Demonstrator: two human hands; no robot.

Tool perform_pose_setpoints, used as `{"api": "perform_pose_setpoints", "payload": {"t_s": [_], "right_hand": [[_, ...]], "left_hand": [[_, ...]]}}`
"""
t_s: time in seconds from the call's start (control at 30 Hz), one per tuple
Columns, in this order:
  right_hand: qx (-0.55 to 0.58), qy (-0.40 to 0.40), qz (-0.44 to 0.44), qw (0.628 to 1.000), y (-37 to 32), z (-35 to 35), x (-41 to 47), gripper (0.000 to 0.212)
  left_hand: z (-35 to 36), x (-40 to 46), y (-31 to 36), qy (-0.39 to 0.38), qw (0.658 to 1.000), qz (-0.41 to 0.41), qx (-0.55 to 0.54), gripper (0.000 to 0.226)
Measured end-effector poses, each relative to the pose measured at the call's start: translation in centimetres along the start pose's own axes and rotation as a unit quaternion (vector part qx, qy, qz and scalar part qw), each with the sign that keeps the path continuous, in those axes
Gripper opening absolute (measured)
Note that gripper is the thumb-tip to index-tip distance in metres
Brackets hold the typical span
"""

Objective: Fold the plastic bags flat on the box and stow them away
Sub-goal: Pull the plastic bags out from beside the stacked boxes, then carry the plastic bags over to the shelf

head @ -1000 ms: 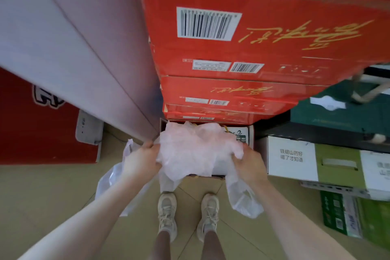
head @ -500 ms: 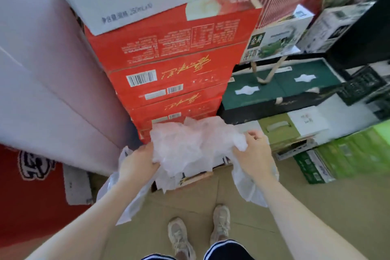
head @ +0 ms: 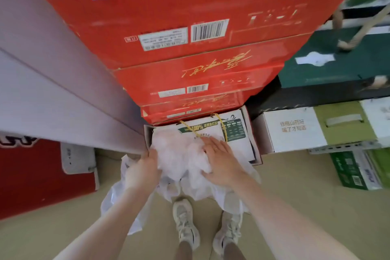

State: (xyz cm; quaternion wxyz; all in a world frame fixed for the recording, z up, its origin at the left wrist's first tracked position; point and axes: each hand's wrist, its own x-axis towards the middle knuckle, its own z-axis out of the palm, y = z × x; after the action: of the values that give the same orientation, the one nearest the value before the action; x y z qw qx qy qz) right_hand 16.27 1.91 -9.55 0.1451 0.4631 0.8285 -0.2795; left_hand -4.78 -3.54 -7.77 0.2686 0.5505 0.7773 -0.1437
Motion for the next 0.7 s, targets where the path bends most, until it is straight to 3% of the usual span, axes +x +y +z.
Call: {"api": "perform_pose_setpoints", "payload": {"t_s": [0.17,0.27,0.33,0.43,0.5,0.6,0.7], "right_hand": [[0.102,0.051,-0.009,0.993,-1.1,1.9,1.7,0.109],[0.029,0.077,-0.015,0.997,-1.3,2.9,0.7,0.107],[-0.032,0.075,-0.006,0.997,-1.9,3.8,-0.6,0.106],[0.001,0.022,0.065,0.998,-2.8,4.3,-1.7,0.094],[0.035,0.001,0.107,0.994,-3.0,3.9,-1.3,0.073],[0.039,0.044,0.147,0.987,-2.4,1.4,-1.9,0.051],[0.071,0.104,0.194,0.973,-0.3,-1.9,-5.3,0.048]], "left_hand": [[0.3,0.1,-0.8,0.001,0.998,-0.002,-0.066,0.06],[0.1,-1.0,-0.9,0.007,0.99,0.046,-0.129,0.087],[0.0,-1.9,-0.7,-0.01,0.99,0.077,-0.119,0.093],[0.4,-2.0,0.0,-0.061,0.995,0.068,-0.04,0.08],[0.4,-1.6,0.4,-0.074,0.996,0.055,-0.012,0.063],[-0.6,-1.8,0.7,-0.062,0.995,0.07,0.041,0.052],[-2.8,-3.1,1.0,-0.028,0.988,0.13,0.08,0.04]]}}
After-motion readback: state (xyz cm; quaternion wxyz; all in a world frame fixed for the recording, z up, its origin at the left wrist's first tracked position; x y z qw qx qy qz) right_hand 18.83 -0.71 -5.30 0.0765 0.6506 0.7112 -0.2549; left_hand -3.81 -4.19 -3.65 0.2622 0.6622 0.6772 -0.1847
